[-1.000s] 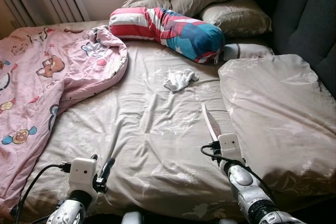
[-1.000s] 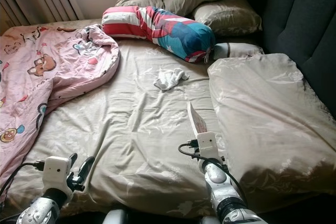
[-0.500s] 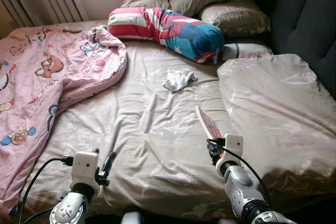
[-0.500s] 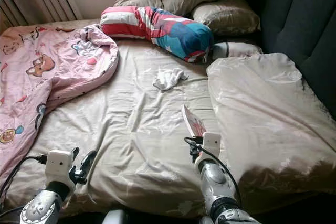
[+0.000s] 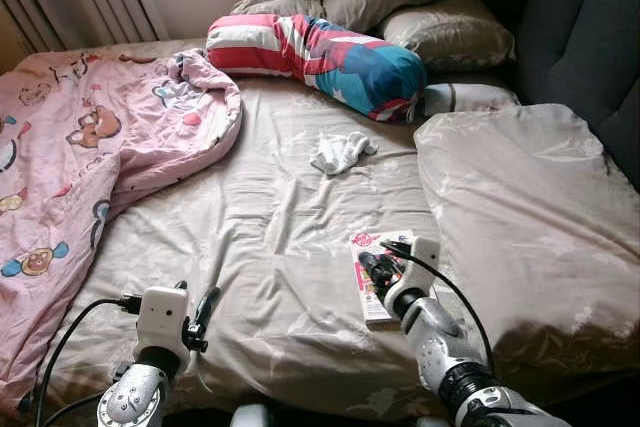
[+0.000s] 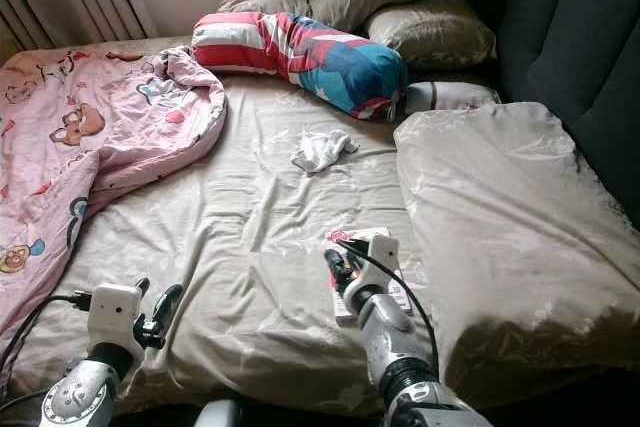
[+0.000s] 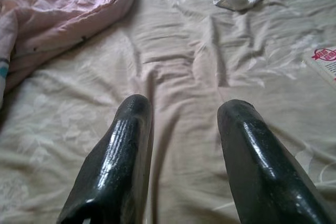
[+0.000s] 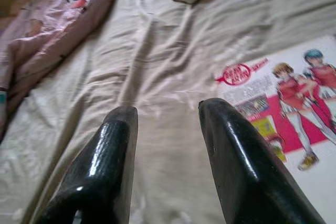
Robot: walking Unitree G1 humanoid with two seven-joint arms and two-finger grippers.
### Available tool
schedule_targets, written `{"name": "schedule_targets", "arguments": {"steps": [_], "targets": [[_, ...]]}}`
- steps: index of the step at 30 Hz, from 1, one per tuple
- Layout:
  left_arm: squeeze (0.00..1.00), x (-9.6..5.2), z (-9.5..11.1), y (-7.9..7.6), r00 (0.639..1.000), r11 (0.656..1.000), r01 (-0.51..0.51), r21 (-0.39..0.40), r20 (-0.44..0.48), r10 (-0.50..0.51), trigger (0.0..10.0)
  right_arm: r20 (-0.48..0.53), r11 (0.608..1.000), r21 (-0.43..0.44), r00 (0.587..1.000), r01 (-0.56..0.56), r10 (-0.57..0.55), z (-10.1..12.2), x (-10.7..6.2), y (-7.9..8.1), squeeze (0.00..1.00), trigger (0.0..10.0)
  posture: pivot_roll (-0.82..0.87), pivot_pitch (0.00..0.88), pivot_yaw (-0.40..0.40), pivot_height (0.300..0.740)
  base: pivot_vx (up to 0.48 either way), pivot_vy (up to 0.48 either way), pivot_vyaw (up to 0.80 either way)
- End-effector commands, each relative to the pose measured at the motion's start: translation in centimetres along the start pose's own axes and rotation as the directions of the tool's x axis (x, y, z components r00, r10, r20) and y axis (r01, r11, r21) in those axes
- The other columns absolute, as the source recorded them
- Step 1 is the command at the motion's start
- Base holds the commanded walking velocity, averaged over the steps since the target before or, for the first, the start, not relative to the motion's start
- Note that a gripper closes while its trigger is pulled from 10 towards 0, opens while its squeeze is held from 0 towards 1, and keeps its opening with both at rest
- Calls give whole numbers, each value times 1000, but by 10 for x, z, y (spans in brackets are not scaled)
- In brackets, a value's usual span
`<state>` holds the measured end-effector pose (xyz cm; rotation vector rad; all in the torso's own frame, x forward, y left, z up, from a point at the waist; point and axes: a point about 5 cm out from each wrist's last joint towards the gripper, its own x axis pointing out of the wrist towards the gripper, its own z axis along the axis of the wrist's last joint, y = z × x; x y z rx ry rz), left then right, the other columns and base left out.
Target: Clean up the room
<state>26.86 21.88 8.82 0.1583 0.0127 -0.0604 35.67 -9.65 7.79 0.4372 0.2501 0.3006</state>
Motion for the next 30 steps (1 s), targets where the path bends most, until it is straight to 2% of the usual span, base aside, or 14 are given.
{"name": "schedule_targets", "arguments": {"steps": [1, 4, 6, 10, 17, 25, 30], "targets": [[0, 0, -3, 1, 1000, 1000, -10, 6, -5, 10, 10000, 70, 1000, -8, 997, 29, -29, 3, -5, -7, 0, 10000, 87, 134, 40, 625, 0, 0, 0], [0, 2, -3, 0, 1000, 1000, -17, -3, 3, 17, 10000, 135, 994, -43, 986, 100, -93, 5, -15, -22, 0, 10000, 74, 120, 34, 625, 0, 0, 0], [0, 4, -5, -2, 1000, 1000, -20, -13, 5, 20, 10000, 187, 988, -59, 973, 146, -133, 3, -28, -36, 0, 10000, 64, 112, 29, 625, 0, 0, 0], [0, 7, -8, -6, 1000, 999, -18, -27, 1, 18, 10000, 196, 967, -53, 952, 249, -234, -3, -47, -60, 0, 10000, 32, 91, 15, 644, 0, 0, 0], [0, 11, -17, -10, 999, 998, -34, -57, -20, 33, 10000, 187, 934, -80, 926, 347, -328, -8, -71, -88, 0, 10000, 2, 73, 7, 684, 0, 0, 0], [0, 10, -30, -7, 996, 994, -66, -90, -62, 60, 10000, 171, 920, -76, 914, 384, -367, -11, -75, -95, 0, 10000, 3, 57, 3, 724, 0, 0, 0], [0, 0, -50, 0, 986, 988, -113, -104, -137, 98, 10000, 63, 907, -85, 911, 413, -408, -34, -83, -102, 0, 10000, 21, 48, -10, 740, 0, 0, 0]]}}
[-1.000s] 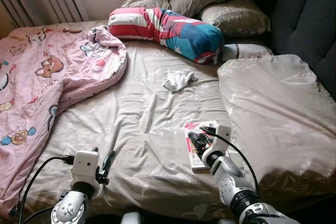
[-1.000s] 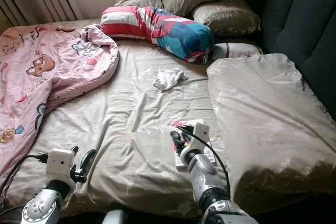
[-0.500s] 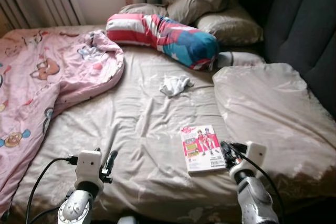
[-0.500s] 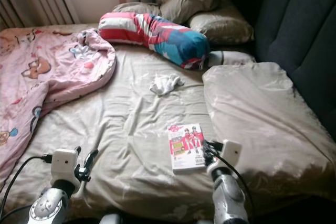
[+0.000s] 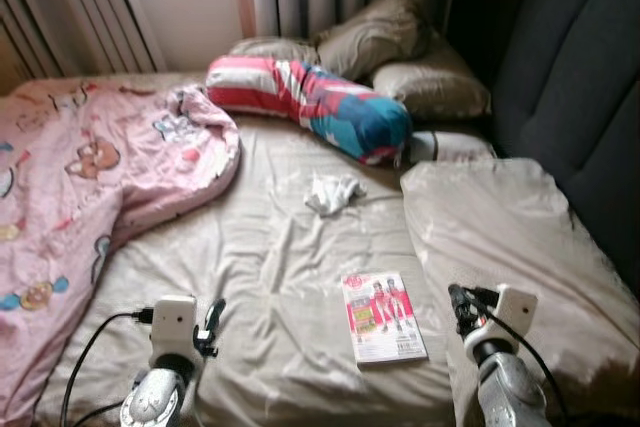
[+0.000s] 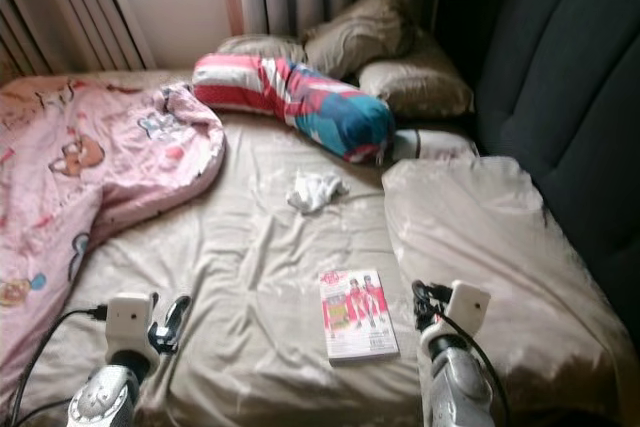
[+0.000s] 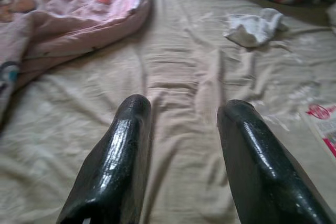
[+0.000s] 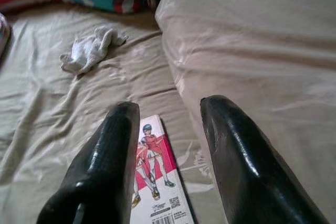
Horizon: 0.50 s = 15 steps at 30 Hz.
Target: Clean up the room
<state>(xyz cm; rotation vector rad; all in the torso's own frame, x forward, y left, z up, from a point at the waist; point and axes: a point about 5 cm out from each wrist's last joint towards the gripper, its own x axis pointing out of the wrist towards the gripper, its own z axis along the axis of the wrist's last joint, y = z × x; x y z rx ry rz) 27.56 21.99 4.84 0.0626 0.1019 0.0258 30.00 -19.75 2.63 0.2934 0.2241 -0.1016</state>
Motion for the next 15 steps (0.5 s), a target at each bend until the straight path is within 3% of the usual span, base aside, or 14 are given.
{"name": "schedule_targets", "arguments": {"steps": [1, 9, 10, 15], "targets": [[0, -7, -14, 8, 998, 999, -35, -15, -53, 34, 10000, -61, 1000, -9, 998, 22, -22, -12, -5, -6, 0, 10000, 21, 48, -10, 740, 0, 0, 0], [0, -21, -47, 16, 978, 993, -104, -62, -190, 91, 10000, -225, 994, -48, 968, 101, -109, -47, -25, -30, 0, 10000, 20, 39, -17, 740, 0, 0, 0], [0, -24, -55, 16, 968, 991, -113, -76, -233, 93, 10000, -286, 992, -61, 950, 110, -123, -59, -33, -34, 0, 10000, 19, 35, -16, 740, 0, 0, 0], [0, -30, -72, 14, 942, 989, -121, -85, -324, 87, 10000, -375, 987, -89, 914, 133, -157, -79, -48, -41, 0, 10000, 19, 32, -14, 740, 0, 0, 0]]}}
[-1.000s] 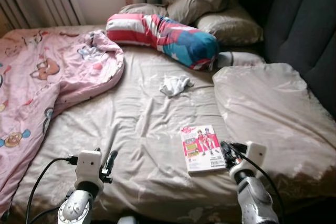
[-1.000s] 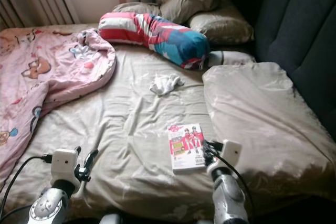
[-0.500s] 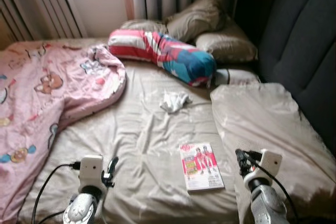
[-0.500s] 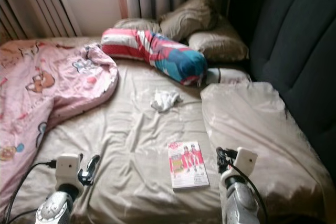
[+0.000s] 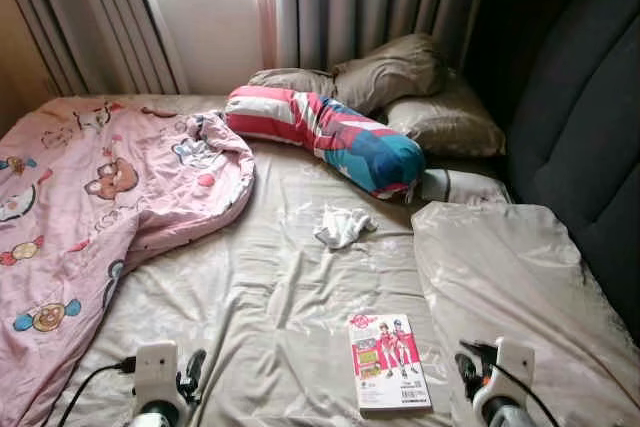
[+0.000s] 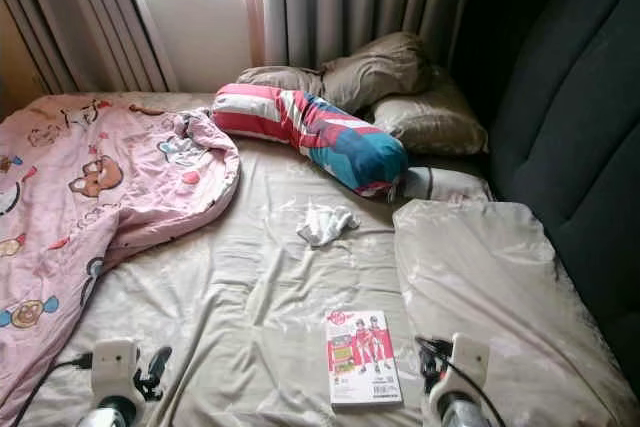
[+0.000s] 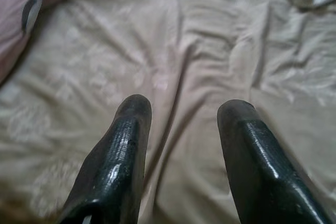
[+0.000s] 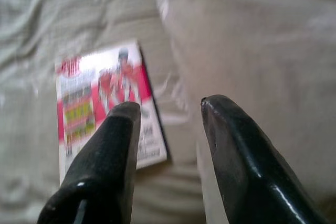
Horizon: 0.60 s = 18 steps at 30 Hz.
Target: Clean up the room
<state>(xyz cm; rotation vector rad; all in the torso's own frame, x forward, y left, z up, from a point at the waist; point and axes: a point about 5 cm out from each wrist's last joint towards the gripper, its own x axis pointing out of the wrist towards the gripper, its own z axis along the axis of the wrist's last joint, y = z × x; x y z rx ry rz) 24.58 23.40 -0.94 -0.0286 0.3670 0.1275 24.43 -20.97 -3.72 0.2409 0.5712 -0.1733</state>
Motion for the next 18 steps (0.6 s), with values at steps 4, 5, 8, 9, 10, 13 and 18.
{"name": "schedule_targets", "arguments": {"steps": [4, 5, 8, 9, 10, 13, 18], "targets": [[0, -7, -27, 6, 989, 999, -35, -13, -142, 33, 10000, -162, 997, -48, 984, 62, -69, -38, -13, -12, 0, 10000, 21, 28, -12, 740, 0, 0, 0], [0, -9, -34, 6, 983, 999, -42, -22, -180, 37, 10000, -193, 996, -51, 978, 70, -79, -45, -16, -13, 0, 10000, 23, 27, -10, 740, 0, 0, 0], [0, -12, -40, 8, 975, 998, -52, -31, -215, 45, 10000, -221, 995, -64, 972, 72, -85, -50, -18, -13, 0, 10000, 23, 26, -9, 740, 0, 0, 0], [0, -13, -43, 9, 971, 998, -58, -30, -233, 49, 10000, -229, 995, -69, 970, 71, -85, -52, -19, -13, 0, 10000, 24, 26, -8, 740, 0, 0, 0], [0, -14, -45, 10, 968, 998, -61, -29, -246, 52, 10000, -235, 995, -72, 968, 70, -85, -54, -19, -12, 0, 10000, 24, 26, -7, 740, 0, 0, 0], [0, -18, -52, 10, 958, 997, -64, -36, -282, 51, 10000, -243, 996, -66, 967, 62, -77, -56, -20, -10, 0, 10000, 22, 28, -5, 740, 0, 0, 0], [0, -19, -55, 9, 951, 998, -57, -32, -305, 45, 10000, -265, 992, -117, 962, 39, -69, -61, -22, -9, 0, 10000, 21, 29, -3, 740, 0, 346, 0]]}}
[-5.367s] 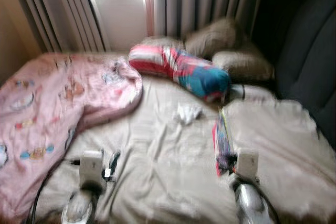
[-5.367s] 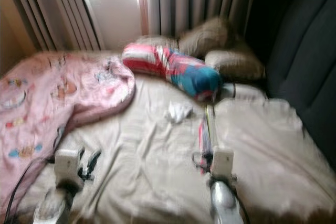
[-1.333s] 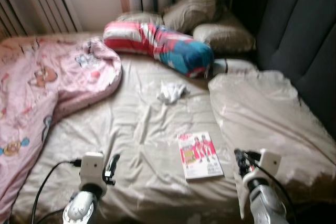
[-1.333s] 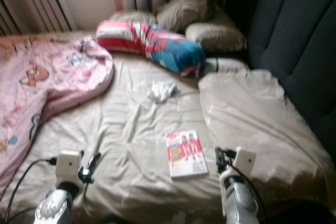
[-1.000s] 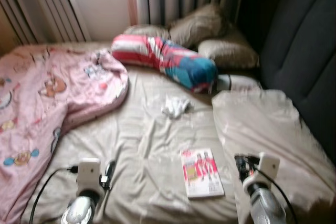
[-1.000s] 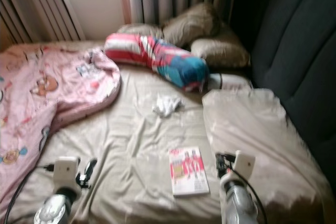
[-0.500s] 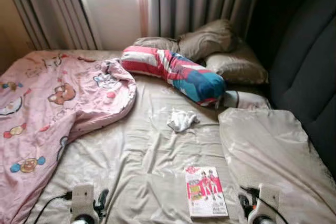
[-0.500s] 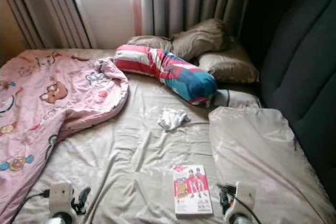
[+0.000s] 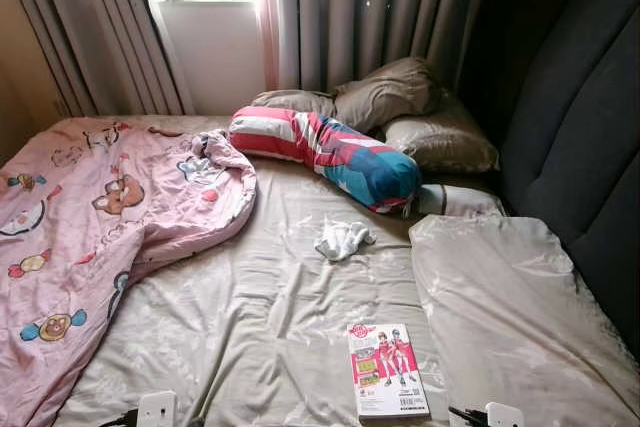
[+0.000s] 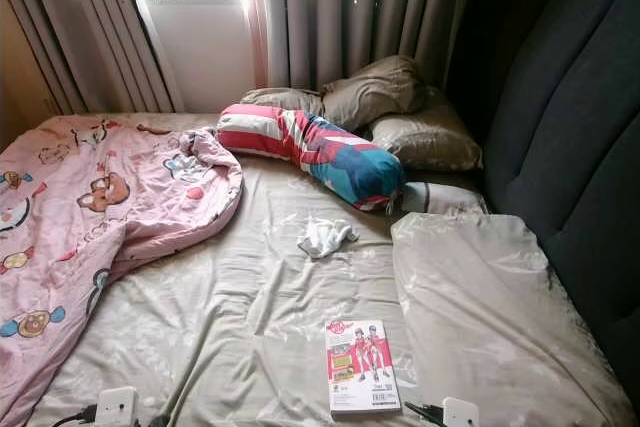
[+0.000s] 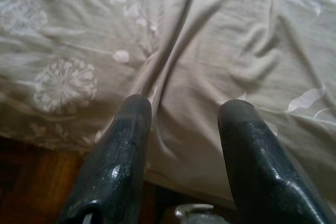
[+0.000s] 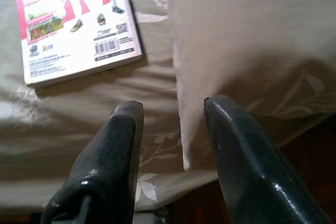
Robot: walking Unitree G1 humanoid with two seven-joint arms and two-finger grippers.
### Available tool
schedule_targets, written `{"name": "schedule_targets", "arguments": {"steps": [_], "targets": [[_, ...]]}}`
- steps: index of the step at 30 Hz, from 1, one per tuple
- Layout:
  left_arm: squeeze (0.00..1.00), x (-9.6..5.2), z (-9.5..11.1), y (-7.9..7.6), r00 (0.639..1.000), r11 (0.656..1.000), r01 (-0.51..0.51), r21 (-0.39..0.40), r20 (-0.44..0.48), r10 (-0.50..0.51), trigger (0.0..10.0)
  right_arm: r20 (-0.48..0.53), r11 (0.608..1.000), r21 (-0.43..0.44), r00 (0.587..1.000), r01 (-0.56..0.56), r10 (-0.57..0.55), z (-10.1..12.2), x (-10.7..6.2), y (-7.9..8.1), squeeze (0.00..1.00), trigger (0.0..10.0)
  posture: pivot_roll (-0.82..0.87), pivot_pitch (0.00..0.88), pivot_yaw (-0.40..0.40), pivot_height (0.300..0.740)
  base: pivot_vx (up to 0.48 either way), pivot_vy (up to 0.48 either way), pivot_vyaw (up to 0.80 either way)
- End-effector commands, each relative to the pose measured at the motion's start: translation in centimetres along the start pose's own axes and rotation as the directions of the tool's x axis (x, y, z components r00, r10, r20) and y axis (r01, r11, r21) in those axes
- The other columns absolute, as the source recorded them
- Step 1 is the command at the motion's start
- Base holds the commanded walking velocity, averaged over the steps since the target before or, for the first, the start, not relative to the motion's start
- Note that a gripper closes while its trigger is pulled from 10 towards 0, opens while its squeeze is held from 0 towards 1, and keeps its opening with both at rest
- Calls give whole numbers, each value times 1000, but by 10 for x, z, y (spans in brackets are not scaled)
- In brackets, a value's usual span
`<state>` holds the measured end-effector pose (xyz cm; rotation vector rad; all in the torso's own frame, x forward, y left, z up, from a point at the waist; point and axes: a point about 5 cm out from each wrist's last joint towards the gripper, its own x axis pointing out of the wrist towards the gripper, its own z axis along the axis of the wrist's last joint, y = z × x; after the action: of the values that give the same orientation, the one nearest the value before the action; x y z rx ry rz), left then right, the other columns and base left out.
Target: Clean up the room
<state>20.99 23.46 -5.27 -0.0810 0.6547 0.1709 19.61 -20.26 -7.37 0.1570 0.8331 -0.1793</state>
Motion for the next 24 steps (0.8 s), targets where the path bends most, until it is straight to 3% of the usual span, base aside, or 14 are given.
{"name": "schedule_targets", "arguments": {"steps": [1, 9, 24], "targets": [[0, -1, -3, 3, 1000, 1000, -12, -1, -21, 12, 10000, -24, 1000, -30, 1000, -7, 6, -5, -1, 2, 0, 10000, 21, 29, -3, 740, 0, 480, 0], [0, -2, -9, 4, 999, 1000, -17, -3, -47, 17, 10000, -51, 998, -68, 999, -5, 2, -14, -4, -5, 0, 10000, 22, 30, 0, 740, 0, 480, 760], [0, -4, -13, 8, 997, 1000, -22, 3, -73, 22, 10000, -82, 999, -47, 997, -1, -3, -22, -6, -10, 0, 10000, 25, 32, 6, 740, 0, 476, 0]]}}
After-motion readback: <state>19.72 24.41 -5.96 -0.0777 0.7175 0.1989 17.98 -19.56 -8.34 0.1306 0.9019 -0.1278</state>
